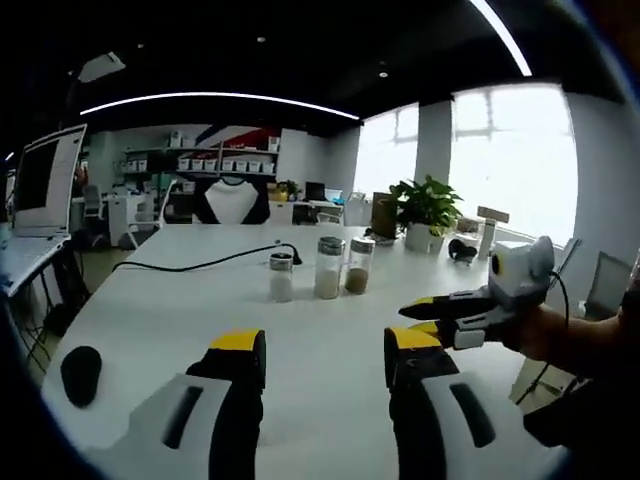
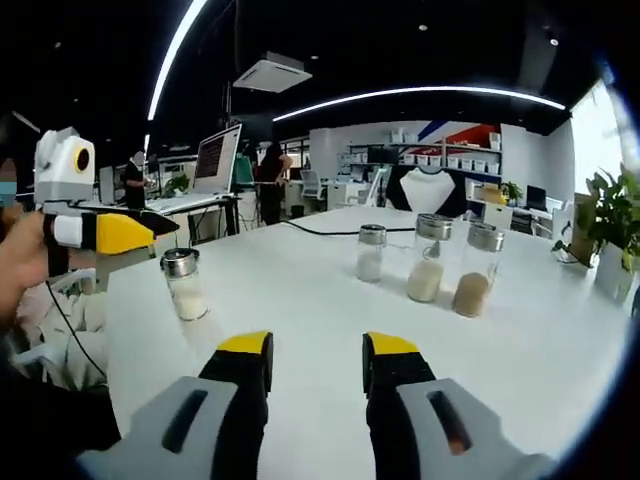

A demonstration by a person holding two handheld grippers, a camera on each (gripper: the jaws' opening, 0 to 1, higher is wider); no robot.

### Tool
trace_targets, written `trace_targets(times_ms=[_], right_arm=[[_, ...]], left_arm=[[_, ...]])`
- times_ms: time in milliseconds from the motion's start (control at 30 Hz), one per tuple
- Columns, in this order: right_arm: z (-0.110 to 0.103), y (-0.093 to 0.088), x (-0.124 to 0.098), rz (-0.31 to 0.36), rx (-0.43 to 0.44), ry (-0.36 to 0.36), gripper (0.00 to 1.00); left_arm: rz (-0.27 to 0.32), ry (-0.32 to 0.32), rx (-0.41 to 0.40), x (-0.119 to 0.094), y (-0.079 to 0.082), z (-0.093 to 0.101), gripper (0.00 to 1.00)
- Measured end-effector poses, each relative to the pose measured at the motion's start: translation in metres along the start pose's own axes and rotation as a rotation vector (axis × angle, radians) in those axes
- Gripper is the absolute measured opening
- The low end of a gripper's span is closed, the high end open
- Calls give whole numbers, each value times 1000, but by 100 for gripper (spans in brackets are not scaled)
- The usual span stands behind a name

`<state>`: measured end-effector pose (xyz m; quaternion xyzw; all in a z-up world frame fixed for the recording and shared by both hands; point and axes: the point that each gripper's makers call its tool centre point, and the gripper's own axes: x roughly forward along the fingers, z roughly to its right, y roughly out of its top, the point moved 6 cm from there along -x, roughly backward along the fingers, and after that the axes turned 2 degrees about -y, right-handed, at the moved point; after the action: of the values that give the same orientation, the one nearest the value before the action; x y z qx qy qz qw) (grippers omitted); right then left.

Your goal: Rotate the seasoning bottle until the label or dispensing opening points toward the visible target arrow and the bottle remains upright within the marked orientation range

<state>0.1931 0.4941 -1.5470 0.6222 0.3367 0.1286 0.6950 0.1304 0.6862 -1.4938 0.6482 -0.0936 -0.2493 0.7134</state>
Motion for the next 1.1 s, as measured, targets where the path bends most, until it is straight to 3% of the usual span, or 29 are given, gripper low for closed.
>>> trace_targets(times_ms=[167, 367, 700, 1100], right_arm=[[6, 4, 16, 26, 6, -30, 33], [23, 15, 54, 57, 6, -78, 33], [42, 29, 107, 80, 12, -124, 31], [67, 56, 180, 84, -54, -160, 32]], left_arm=[[-2, 6, -1, -1, 0, -3, 54], [-1, 23, 6, -2, 4, -10, 60], [-10, 38, -5, -2, 4, -19, 58], [-27, 52, -13, 4, 8, -26, 57]])
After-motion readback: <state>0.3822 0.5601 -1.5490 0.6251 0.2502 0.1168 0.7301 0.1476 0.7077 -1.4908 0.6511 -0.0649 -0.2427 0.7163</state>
